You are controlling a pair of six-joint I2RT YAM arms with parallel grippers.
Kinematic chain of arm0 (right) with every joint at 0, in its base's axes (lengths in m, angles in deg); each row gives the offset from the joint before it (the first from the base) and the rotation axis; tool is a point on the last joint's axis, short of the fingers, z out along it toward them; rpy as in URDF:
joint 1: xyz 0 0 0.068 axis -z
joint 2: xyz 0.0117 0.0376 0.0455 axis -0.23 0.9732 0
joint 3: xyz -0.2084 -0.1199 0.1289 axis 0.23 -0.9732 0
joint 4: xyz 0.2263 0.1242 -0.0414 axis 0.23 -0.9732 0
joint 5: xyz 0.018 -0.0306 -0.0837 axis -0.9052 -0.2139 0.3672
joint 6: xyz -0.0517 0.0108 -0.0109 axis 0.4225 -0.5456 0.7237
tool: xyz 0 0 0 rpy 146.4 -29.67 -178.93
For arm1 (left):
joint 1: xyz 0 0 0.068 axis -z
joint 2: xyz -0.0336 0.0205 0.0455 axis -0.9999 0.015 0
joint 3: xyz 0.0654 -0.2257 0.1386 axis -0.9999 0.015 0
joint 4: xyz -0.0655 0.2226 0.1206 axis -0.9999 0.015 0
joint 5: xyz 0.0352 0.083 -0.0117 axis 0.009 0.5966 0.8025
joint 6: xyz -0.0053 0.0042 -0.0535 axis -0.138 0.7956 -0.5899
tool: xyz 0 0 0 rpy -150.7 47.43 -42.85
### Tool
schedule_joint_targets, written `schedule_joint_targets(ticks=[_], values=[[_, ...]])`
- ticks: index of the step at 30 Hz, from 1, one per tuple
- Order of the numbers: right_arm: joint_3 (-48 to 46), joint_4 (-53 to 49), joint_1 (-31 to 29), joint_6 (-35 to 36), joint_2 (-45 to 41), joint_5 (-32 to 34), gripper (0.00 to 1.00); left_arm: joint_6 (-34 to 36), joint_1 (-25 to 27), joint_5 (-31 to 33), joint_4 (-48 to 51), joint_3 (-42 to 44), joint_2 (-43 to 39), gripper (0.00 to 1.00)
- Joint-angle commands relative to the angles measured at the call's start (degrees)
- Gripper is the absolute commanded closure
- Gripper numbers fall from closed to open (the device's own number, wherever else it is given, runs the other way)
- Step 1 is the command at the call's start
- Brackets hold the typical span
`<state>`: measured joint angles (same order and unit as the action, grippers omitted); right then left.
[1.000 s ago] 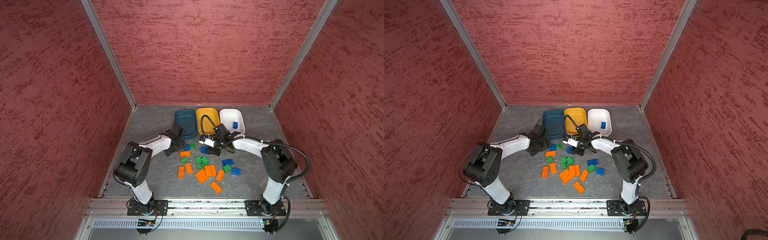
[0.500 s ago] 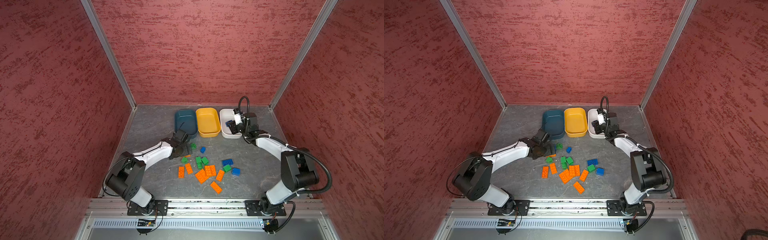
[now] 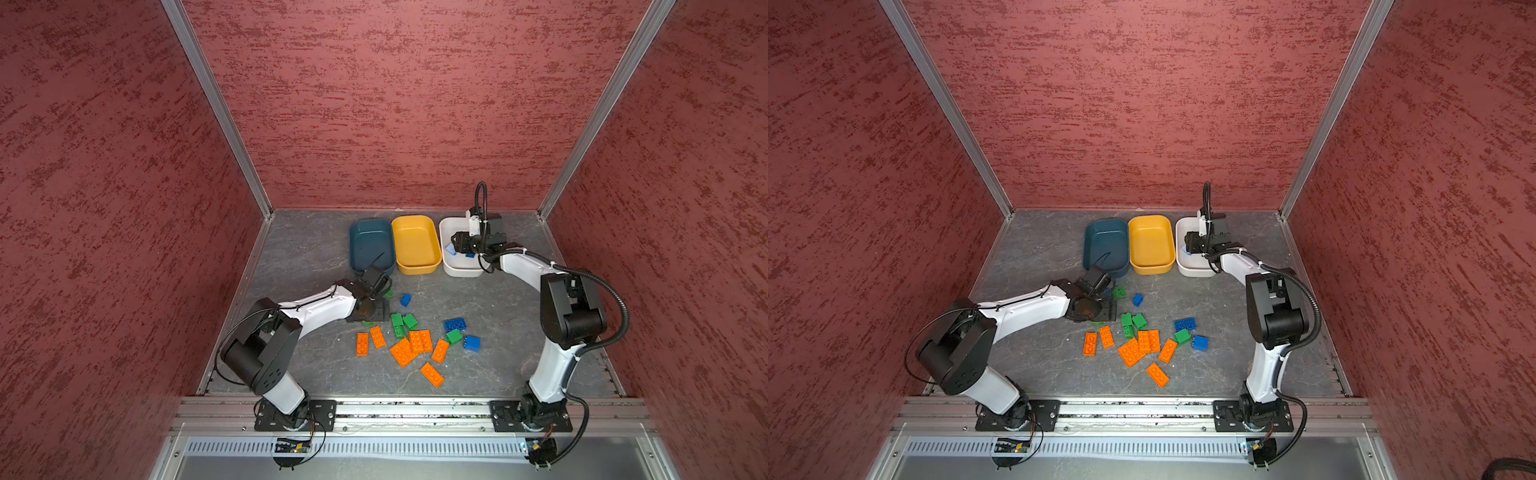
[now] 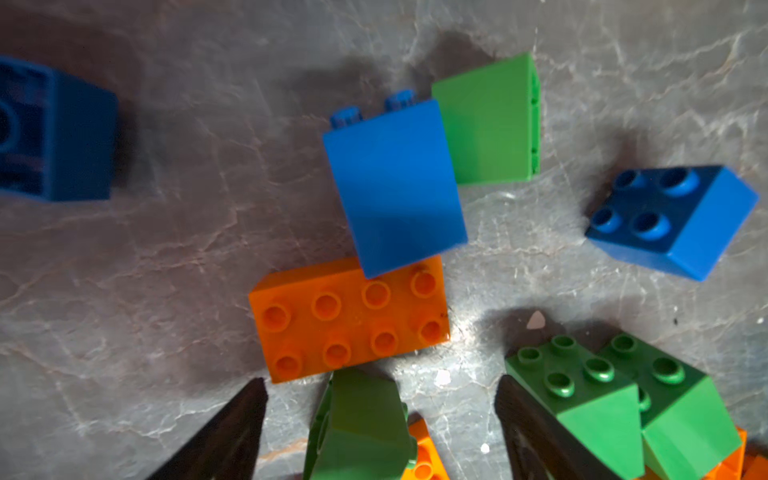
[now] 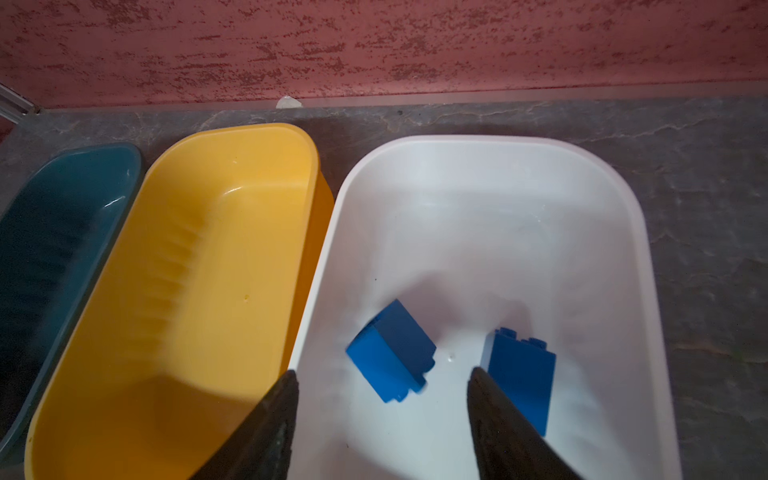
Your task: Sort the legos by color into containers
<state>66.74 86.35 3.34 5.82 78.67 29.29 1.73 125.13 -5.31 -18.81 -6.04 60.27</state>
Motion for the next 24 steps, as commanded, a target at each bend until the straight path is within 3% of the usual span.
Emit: schedule_joint_targets(ticks=[1, 2, 3, 4, 9, 16, 24], values=[[-1.3, 0.7, -0.2, 0.4, -2.6, -1.3, 0.25, 2.3, 0.5, -0.3, 1.2, -1.5, 1.1, 0.21], [-2.2, 1.7, -0.2, 0.4, -3.5, -1.3, 0.19, 2.4, 0.4, 0.0, 1.5, -1.6, 1.5, 0.24], [-3.1, 2.4, -0.2, 0.5, -4.2, -1.1, 0.03, 2.5, 0.5, 0.2, 1.9, -1.8, 1.9, 0.26], [-3.6, 3.1, -0.2, 0.4, -4.8, -0.7, 0.01, 2.6, 0.5, 0.4, 2.1, -1.9, 2.2, 0.27], [-5.1, 4.2, -0.2, -0.2, -6.4, 2.4, 0.01, 4.6, 0.8, 0.1, 3.1, -2.3, 2.9, 0.36], [-7.4, 7.4, -0.2, -4.6, -8.4, 4.4, 0.01, 6.8, 1.2, -0.9, 3.9, -1.8, 3.1, 0.41], [-12.4, 11.6, -0.7, -2.8, -11.9, -1.9, 0.01, 7.1, 2.0, 1.5, 4.2, -2.2, 3.2, 0.59]])
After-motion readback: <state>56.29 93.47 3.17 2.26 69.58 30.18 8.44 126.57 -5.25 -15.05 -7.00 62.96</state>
